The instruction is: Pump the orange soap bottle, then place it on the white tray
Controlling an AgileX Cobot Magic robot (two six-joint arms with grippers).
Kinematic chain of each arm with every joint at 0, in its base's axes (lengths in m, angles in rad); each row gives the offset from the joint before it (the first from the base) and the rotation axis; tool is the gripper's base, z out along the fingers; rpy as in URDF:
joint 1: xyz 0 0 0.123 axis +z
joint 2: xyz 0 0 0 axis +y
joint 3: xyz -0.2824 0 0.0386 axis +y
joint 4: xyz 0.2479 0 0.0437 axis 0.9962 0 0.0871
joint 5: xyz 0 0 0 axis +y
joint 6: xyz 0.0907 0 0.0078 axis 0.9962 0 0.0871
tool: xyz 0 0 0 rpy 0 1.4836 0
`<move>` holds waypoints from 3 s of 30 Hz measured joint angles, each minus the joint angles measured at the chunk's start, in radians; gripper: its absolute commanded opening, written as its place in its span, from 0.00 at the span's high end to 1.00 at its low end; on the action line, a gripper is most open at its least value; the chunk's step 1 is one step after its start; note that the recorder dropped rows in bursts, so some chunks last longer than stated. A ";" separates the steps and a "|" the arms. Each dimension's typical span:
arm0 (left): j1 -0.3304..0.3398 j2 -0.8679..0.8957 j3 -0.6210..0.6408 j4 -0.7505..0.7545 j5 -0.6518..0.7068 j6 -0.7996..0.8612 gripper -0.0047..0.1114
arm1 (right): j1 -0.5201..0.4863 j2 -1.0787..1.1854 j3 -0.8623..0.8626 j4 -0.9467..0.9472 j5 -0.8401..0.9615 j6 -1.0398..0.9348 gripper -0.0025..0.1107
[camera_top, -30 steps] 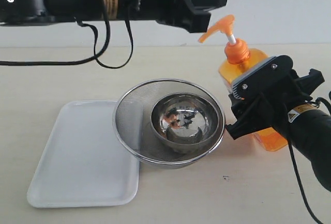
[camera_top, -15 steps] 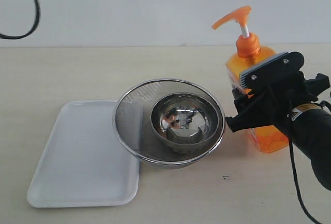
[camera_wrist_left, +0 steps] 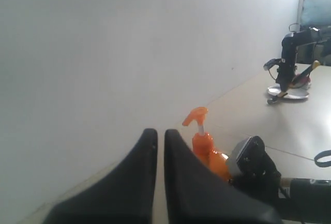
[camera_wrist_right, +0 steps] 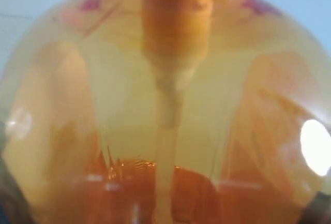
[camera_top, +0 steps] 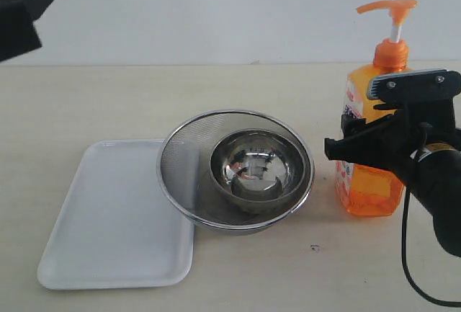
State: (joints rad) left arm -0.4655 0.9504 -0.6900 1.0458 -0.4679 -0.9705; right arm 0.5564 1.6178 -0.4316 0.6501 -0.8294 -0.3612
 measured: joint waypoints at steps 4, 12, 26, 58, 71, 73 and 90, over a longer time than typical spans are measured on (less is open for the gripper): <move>0.004 -0.046 0.150 -0.280 -0.105 0.232 0.92 | 0.000 -0.004 -0.004 0.034 0.015 0.032 0.98; 0.004 -0.087 0.447 -0.568 -0.380 0.516 0.92 | 0.000 -0.004 -0.004 0.038 0.023 0.064 0.98; 0.004 -0.094 0.683 -0.857 -0.694 0.730 0.92 | 0.002 -0.004 0.003 -0.066 0.029 0.130 0.98; 0.004 -0.094 0.683 -0.856 -0.694 0.724 0.92 | 0.001 0.000 0.068 -0.101 0.040 0.134 0.31; 0.004 -0.094 0.683 -0.851 -0.694 0.720 0.92 | 0.001 0.000 0.068 -0.092 0.069 0.153 0.31; 0.004 -0.094 0.683 -0.849 -0.694 0.720 0.92 | 0.001 0.004 0.068 -0.093 0.072 0.155 0.31; 0.004 -0.094 0.683 -0.846 -0.694 0.720 0.92 | 0.001 0.070 0.068 -0.170 -0.089 0.253 0.31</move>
State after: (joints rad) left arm -0.4613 0.8566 -0.0070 0.2002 -1.1620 -0.2506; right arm 0.5579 1.6881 -0.3633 0.4800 -0.9187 -0.1080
